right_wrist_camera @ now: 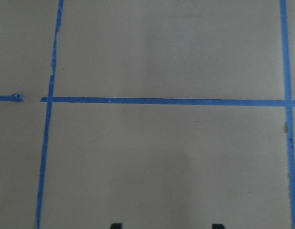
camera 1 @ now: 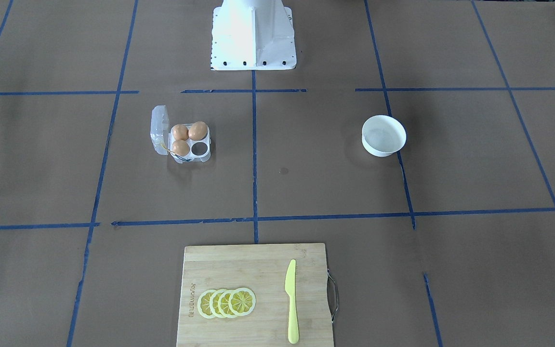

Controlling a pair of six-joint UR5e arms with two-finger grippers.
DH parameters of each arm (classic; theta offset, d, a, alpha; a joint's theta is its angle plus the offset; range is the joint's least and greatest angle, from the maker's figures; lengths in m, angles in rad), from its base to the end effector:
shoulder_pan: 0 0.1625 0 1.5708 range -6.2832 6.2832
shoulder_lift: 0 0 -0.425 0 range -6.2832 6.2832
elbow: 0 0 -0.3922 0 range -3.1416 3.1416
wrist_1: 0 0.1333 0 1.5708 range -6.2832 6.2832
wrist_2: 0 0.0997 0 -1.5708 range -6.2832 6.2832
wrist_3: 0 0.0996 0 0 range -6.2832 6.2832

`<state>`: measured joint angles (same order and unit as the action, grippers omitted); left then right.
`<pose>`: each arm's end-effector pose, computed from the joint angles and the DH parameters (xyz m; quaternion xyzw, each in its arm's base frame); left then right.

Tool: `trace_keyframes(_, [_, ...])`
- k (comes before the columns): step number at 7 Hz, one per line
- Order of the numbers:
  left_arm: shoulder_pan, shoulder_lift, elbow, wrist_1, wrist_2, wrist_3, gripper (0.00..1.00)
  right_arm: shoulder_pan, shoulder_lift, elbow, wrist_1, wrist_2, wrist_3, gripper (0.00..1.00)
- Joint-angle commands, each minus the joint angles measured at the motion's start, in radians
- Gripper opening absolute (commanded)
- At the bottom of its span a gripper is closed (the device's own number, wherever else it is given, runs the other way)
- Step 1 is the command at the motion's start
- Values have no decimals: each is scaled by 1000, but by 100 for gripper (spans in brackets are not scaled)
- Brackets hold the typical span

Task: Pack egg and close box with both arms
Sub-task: 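Reach the right gripper to the open carton lid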

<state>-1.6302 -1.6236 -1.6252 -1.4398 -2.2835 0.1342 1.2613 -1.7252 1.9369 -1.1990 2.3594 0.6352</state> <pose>-0.0983 -0.5053 0.6226 0.0226 0.3483 0.0309 0.9366 -0.0743 -0.4381 0.5037 0.0691 -0.4485 0.0343 0.8905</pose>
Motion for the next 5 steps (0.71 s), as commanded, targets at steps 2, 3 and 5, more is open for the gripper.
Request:
trace_keyframes(2, [1, -4, -1, -13, -2, -1, 100, -292, 137, 2, 104, -73, 486, 17])
trace_keyframes(3, [1, -4, -2, -13, -2, -1, 100, -369, 203, 1, 105, -121, 611, 17])
trace_keyframes(5, [1, -8, -2, -13, -2, -1, 100, -533, 324, -4, 104, -240, 749, 15])
